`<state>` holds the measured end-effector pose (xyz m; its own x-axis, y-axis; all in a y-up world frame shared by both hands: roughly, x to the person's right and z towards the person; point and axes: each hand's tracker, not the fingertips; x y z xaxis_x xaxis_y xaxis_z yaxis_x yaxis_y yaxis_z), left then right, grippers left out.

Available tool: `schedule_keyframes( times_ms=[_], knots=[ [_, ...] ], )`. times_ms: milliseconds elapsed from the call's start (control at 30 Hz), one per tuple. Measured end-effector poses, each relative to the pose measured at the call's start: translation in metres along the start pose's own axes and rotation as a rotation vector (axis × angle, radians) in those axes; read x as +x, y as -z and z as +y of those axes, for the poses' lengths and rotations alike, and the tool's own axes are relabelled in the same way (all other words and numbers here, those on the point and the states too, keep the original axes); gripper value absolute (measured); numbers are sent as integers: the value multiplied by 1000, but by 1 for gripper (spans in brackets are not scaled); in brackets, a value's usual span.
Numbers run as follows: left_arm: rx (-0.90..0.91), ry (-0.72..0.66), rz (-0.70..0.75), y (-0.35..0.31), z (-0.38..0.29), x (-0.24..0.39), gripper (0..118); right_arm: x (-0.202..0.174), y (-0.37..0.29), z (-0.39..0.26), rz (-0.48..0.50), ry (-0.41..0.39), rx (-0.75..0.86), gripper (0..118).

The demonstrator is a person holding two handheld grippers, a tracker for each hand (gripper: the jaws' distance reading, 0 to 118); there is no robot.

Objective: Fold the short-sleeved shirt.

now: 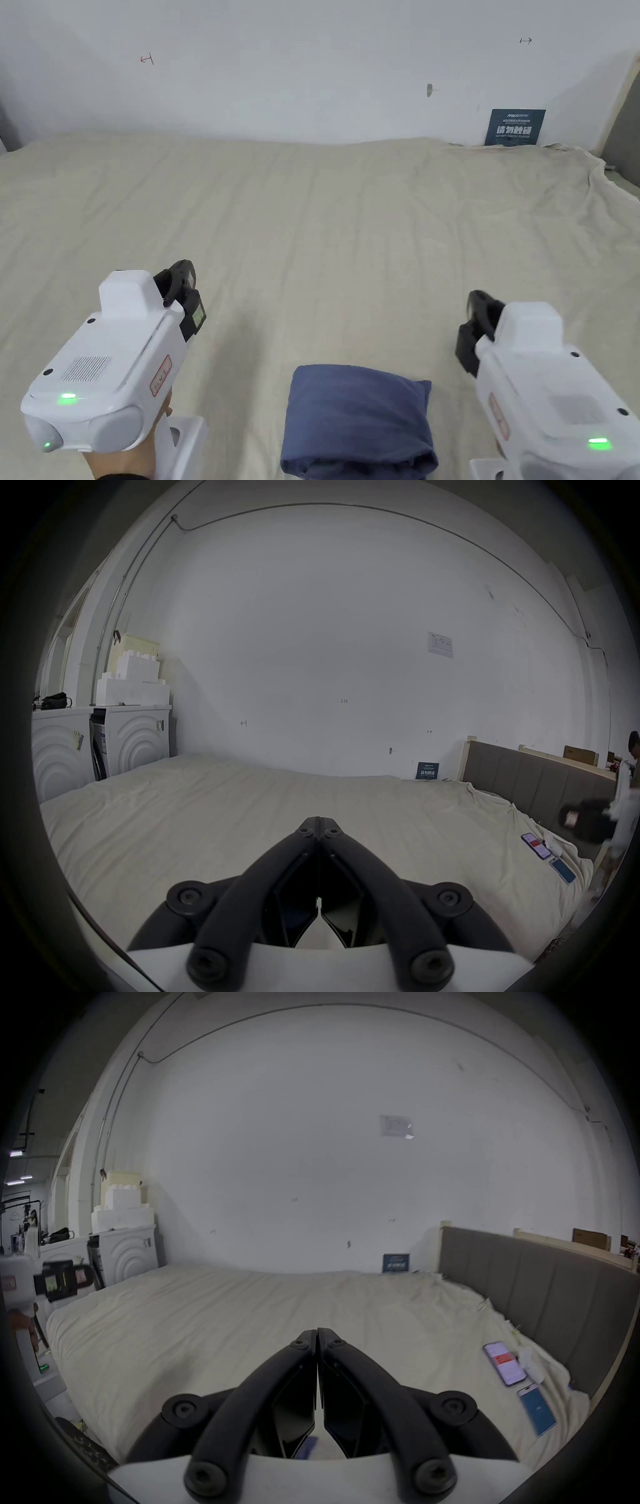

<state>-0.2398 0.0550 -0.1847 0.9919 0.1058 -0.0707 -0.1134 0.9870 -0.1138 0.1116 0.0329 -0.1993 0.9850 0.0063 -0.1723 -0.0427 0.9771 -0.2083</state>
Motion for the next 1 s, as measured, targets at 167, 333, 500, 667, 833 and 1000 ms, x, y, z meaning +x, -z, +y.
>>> schedule_keyframes(
  times_ms=[167, 333, 500, 667, 833, 1000],
  knots=[
    [-47, -42, -27, -2, -9, -7, 0, -26, 38, -48, 64, 9, -128, 0],
    [-103, -38, -41, -5, -22, -13, 0, -43, 63, -99, 106, -3, -247, 0],
    [-155, -38, -55, -5, -37, -16, 0, -49, 64, -139, 104, 12, -326, 0],
    [-195, -56, -69, 0, -51, -14, 0, -48, 58, -172, 79, 30, -397, 0],
    [-288, -94, -116, 9, -64, -6, 0, -45, 50, -191, 60, 111, -367, 0],
    [-460, -139, -183, 27, -81, 8, 13, -47, 49, -192, 68, 55, -368, 0]
  ],
)
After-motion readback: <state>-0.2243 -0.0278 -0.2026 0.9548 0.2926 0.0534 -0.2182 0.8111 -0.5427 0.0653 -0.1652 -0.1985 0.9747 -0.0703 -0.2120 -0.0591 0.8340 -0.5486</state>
